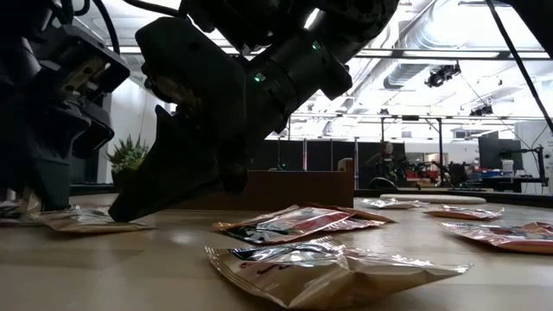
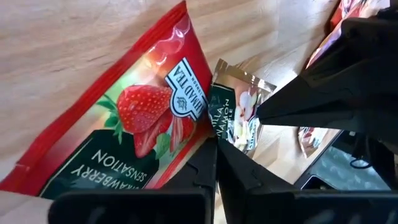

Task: Pick & Place Tea
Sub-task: Put the brown tea bag into the left section of the brown wooden organizer

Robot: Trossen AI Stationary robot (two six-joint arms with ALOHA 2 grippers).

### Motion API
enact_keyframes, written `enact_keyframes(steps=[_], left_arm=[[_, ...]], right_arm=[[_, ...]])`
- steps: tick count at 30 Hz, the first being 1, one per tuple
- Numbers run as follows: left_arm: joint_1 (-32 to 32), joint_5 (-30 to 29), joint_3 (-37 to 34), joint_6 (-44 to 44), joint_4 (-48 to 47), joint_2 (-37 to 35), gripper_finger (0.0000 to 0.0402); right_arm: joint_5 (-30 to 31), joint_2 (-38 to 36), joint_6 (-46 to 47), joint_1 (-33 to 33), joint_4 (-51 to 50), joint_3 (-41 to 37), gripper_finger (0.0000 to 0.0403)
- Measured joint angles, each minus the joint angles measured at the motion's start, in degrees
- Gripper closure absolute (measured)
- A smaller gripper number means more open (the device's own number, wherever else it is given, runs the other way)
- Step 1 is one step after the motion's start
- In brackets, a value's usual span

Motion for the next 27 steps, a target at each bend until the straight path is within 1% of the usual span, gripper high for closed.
enact_keyframes(steps=[14, 17, 20, 24, 27], left_arm=[[0.0, -1.32, 0.0, 2.89, 0.27, -0.39, 0.0401], [0.0, -1.54, 0.0, 3.09, 0.39, -0.39, 0.0401], [0.0, -1.84, 0.02, 3.51, 0.73, -0.44, 0.0401], [0.0, -2.64, 0.53, 4.64, 0.72, -0.5, 0.0401], [0.0, -2.96, 1.7, 5.9, 0.46, -0.55, 0.0401]], right_arm=[[-0.58, 0.0, 1.54, 0.0, 0.03, 0.0, 0.0403], [-1.99, -0.67, 1.76, -0.03, -0.18, 0.0, 0.0402], [-2.48, -2.23, 1.66, 0.0, -1.37, -0.12, 0.0402], [0.05, -5.14, 0.69, 0.07, -3.0, -0.17, 0.0402], [0.06, -7.18, -0.22, 0.04, -3.1, -0.11, 0.0402]])
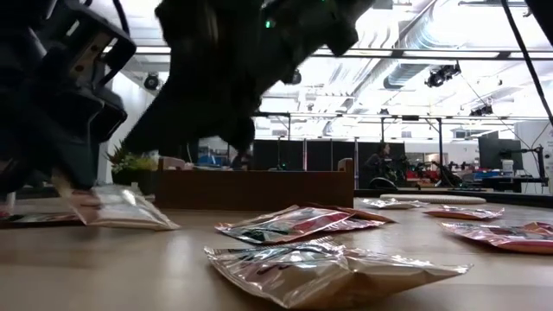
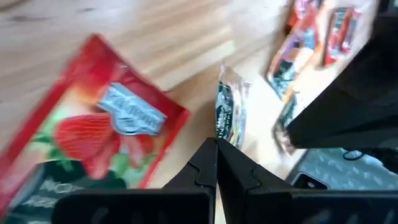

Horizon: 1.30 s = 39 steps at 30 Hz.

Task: Pick & Place Tea
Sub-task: Put the brown tea bag into the left section of the brown wooden organizer

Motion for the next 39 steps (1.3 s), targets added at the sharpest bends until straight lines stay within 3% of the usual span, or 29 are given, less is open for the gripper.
enact_keyframes(steps=[6, 12, 16, 25, 27, 39], left_arm=[[0.0, -0.86, 2.66, 2.47, -2.37, -0.01, 0.0401], [0.0, -1.69, 6.51, 6.9, -8.04, -1.28, 0.0401], [0.0, -5.59, 9.03, 11.88, -12.81, -3.45, 0.0401], [0.82, -15.63, 19.85, 30.16, -40.4, -11.51, 0.0401], [1.64, -16.17, 22.44, 35.03, -46.8, -13.08, 0.0401], [9.74, -15.4, 37.96, 68.82, -64.83, -16.62, 0.0401]], right_arm=[[0.5, -5.13, 0.27, -0.04, -3.09, 0.0, 0.0402], [5.28, -13.63, 0.03, 0.37, -11.53, 0.02, 0.0402], [7.37, -19.83, -0.26, 0.44, -15.96, 0.04, 0.0402], [8.35, -26.66, -3.51, 0.33, -22.24, 0.09, 0.0402], [8.96, -26.67, -2.95, 0.33, -22.93, 0.09, 0.0402], [7.22, -26.67, 8.97, 0.55, -29.41, 0.09, 0.0402]])
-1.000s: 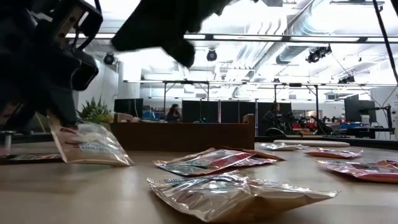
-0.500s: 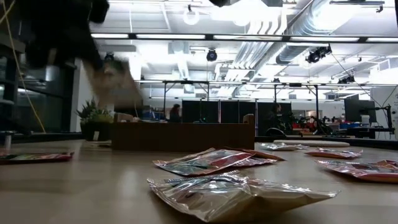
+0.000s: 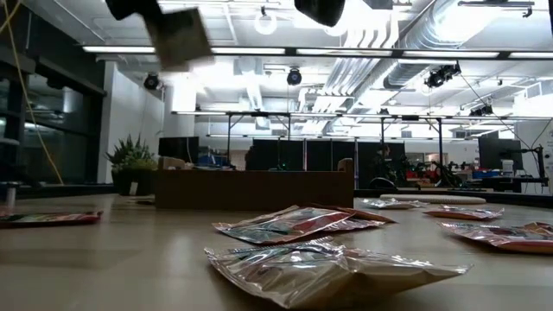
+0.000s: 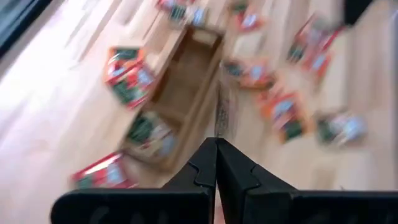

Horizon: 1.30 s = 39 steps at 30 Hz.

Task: Pick & Place Tea
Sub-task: Put the brown tea bag into the left section of the brown wooden organizer

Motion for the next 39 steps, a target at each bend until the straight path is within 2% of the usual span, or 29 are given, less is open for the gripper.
enact_keyframes(steps=[3, 6, 13, 21, 24, 29, 33, 39], left_arm=[[3.14, 2.77, 1.44, 5.12, -2.25, -0.02, 0.0401], [6.81, 6.24, 0.72, 9.1, -3.92, 0.04, 0.0401], [15.71, 13.34, -1.02, 17.88, -2.68, 0.95, 0.0401], [23.48, 20.48, -0.83, 27.0, 1.22, 5.26, 0.0401], [25.02, 21.95, -1.03, 29.23, 1.35, 7.28, 0.0401], [26.37, 24.31, -0.89, 32.17, 2.73, 9.24, 0.0401], [26.28, 25.07, -1.14, 34.82, 2.6, 9.92, 0.0401], [26.3, 25.31, -1.0, 37.52, 4.17, 11.66, 0.0401]], right_arm=[[-0.09, -0.03, -0.59, 0.7, 0.34, 0.0, 0.0402], [2.57, -0.6, -1.08, 1.58, 0.32, 0.0, 0.0402], [12.09, -5.07, -3.36, 3.25, 0.39, 0.0, 0.0402], [23.34, -12.84, -6.22, 4.72, -2.52, -0.56, 0.0402], [25.32, -17.59, -6.18, 4.72, 3.15, -6.88, 0.0402], [26.97, -29.58, -3.25, 4.81, 21.62, -25.62, 0.0403], [27.95, -37.3, 0.21, 5.11, 32.1, -37.9, 0.0403], [28.26, -43.59, 0.35, 5.57, 42.59, -48.14, 0.0403]])
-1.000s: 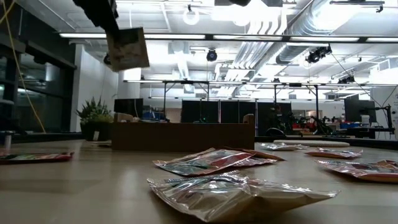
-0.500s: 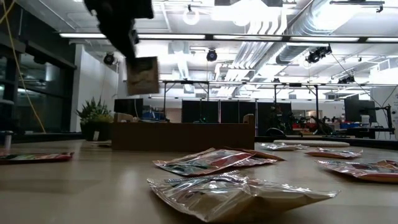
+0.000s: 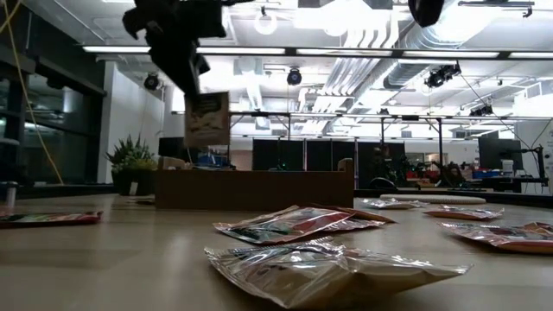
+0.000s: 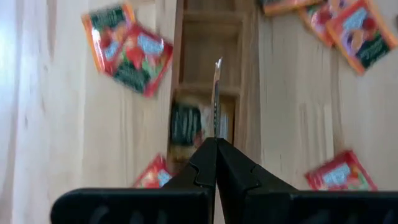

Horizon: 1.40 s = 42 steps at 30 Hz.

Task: Pick & Place Tea
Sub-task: Put the brown tea bag into the left section of the brown wooden organizer

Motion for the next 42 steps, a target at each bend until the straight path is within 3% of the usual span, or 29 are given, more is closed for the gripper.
enact_keyframes(steps=[17, 42], left_arm=[[6.76, 6.64, 0.01, 0.76, 0.05, 2.64, 0.0401], [6.69, 8.7, -5.4, -2.09, 2.99, 4.8, 0.0401]], right_arm=[[0.49, -0.99, 0.6, 0.0, 0.27, -1.61, 0.0403], [0.47, -0.96, -0.02, 0.0, 0.06, -1.57, 0.0403]])
